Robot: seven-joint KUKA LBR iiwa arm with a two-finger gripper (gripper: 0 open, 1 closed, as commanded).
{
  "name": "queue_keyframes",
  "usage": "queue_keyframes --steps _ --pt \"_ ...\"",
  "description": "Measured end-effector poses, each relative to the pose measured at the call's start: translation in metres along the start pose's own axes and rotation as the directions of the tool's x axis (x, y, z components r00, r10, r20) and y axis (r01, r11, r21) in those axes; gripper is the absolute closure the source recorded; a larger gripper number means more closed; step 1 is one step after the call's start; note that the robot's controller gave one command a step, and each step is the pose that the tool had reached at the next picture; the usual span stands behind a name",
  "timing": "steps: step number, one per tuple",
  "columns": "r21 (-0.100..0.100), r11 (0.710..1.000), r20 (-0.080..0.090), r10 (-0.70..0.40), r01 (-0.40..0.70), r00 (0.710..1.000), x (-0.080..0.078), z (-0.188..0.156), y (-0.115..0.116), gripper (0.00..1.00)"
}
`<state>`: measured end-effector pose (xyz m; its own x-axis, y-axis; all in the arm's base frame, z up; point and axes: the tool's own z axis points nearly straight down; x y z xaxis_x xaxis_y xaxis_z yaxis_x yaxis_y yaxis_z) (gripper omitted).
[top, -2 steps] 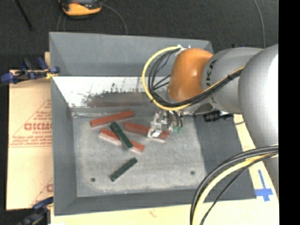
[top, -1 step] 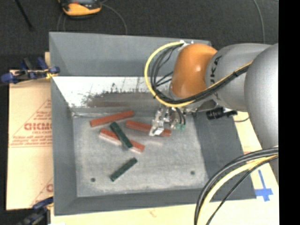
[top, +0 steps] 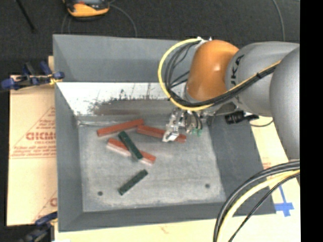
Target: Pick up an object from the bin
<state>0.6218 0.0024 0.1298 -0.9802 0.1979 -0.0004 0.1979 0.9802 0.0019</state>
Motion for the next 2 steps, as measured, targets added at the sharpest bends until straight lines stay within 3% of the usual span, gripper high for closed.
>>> queue_keyframes --steps 2 --pt "-0.001 1.0 0.006 -0.001 0.001 1.0 -0.0009 -0.0199 0.0001 1.0"
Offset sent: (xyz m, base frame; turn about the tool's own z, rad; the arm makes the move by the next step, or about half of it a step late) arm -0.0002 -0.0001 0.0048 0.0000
